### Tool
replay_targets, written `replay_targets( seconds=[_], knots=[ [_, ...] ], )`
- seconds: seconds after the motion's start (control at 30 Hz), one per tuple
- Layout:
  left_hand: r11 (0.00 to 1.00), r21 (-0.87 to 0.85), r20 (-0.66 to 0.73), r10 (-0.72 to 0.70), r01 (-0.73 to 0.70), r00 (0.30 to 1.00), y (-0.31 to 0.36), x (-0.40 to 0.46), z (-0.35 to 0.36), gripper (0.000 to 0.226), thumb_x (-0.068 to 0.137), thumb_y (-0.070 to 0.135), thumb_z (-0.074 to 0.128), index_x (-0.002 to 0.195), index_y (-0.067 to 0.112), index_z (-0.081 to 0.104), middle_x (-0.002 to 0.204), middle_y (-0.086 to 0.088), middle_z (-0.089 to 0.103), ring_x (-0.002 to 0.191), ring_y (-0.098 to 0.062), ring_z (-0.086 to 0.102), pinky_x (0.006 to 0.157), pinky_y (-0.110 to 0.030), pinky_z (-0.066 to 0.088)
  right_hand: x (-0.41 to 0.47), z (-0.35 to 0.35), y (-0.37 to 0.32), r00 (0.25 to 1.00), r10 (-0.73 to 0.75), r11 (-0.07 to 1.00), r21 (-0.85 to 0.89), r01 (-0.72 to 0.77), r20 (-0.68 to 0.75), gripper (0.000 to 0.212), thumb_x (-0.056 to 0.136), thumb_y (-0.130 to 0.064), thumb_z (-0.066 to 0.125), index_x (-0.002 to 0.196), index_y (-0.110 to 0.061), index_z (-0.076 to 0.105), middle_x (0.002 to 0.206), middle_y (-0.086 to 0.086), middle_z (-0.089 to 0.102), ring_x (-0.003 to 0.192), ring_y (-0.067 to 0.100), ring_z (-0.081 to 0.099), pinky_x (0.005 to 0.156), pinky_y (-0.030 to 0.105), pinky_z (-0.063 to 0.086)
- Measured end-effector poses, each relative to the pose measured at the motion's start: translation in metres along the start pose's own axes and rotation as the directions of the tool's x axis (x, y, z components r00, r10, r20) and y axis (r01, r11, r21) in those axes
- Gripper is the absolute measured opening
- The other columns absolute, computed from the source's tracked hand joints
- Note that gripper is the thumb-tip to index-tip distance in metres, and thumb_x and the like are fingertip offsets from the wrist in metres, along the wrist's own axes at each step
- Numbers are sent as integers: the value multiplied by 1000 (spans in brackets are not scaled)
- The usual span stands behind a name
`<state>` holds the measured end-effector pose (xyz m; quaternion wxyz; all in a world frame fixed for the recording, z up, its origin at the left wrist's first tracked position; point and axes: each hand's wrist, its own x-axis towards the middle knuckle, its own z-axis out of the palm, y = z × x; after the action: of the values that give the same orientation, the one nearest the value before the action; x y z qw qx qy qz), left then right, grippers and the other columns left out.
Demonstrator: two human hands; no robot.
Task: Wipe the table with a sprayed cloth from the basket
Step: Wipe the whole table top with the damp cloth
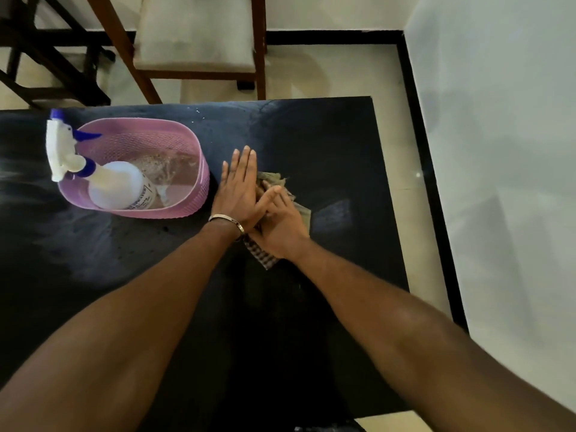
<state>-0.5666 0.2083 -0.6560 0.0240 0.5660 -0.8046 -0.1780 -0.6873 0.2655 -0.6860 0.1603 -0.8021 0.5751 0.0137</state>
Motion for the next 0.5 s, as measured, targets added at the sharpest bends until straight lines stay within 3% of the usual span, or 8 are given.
replay_targets(
  seconds=[0.03,0.1,0.23,0.37,0.5],
  knots=[
    [1000,-2,-5,3,-3,1000,2,-2,0,90,89,69,13,154,8,-2,162,-10,-6,149,-22,-11,121,-43,-6,-7,-1,16,1000,12,1000,14,-12,-17,71,94,-52,40,156,-18,31,162,9,29,151,28,19,122,48,15],
    [1000,-16,-13,7,-7,1000,7,-7,0,93,89,71,15,153,6,1,162,-11,-2,149,-24,-8,121,-43,-5,-22,-7,55,981,174,985,-3,-175,-84,65,97,-47,39,156,-23,29,163,8,27,151,29,19,123,50,15],
    [1000,-6,-11,7,-7,1000,17,-19,1,92,89,71,15,154,7,1,162,-9,-2,149,-23,-8,122,-44,-2,-62,-19,129,862,492,870,22,-493,-119,63,102,-49,30,159,-26,17,166,9,16,152,30,14,124,49,6],
    [1000,1,-2,-8,8,1000,17,-34,3,92,89,71,13,154,7,1,162,-9,-3,149,-23,-9,122,-43,-3,-64,-9,93,747,646,760,48,-648,-153,65,101,-50,28,160,-25,13,166,11,14,152,35,11,123,54,8],
    [1000,-13,5,-6,6,1000,16,-46,7,94,86,70,11,154,5,3,162,-11,0,150,-25,-7,121,-42,-5,-64,10,-17,926,374,927,54,-372,-43,68,101,-46,30,160,-21,8,167,12,4,154,31,-2,124,51,-2]
  ],
)
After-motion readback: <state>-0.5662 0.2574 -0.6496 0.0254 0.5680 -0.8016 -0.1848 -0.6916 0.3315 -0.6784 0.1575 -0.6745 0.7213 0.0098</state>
